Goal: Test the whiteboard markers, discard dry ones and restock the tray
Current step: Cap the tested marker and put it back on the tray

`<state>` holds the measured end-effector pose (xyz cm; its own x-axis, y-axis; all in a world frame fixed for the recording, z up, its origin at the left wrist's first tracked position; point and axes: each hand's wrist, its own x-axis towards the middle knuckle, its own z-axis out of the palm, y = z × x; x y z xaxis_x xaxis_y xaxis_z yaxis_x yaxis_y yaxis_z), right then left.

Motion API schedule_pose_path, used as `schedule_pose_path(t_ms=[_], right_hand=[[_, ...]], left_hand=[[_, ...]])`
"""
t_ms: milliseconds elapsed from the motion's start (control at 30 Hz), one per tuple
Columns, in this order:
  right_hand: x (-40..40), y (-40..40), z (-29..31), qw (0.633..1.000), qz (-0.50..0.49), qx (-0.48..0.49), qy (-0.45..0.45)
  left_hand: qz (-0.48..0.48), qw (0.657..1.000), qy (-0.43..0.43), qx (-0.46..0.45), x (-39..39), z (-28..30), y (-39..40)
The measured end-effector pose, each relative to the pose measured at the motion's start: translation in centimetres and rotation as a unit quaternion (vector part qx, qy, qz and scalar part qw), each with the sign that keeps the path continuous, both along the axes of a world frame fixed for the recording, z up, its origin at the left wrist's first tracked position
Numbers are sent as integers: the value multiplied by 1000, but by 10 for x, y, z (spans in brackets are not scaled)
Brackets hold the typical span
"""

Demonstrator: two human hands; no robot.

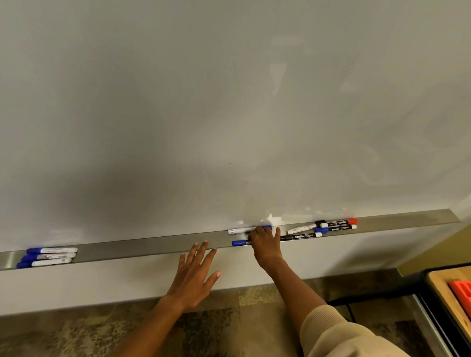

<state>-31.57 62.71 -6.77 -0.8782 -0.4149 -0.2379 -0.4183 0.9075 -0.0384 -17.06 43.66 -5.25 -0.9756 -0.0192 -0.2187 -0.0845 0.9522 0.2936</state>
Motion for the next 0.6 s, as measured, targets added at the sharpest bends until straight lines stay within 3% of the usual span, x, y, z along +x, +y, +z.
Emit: schedule_pose_path(t_ms=[300,600], right_hand=[[12,-5,19,995,5,-99,11],[36,5,61,975,22,-219,38]], left_hand=[[-10,999,22,34,-9,20,1],[-34,983,165,70,-42,37,16]])
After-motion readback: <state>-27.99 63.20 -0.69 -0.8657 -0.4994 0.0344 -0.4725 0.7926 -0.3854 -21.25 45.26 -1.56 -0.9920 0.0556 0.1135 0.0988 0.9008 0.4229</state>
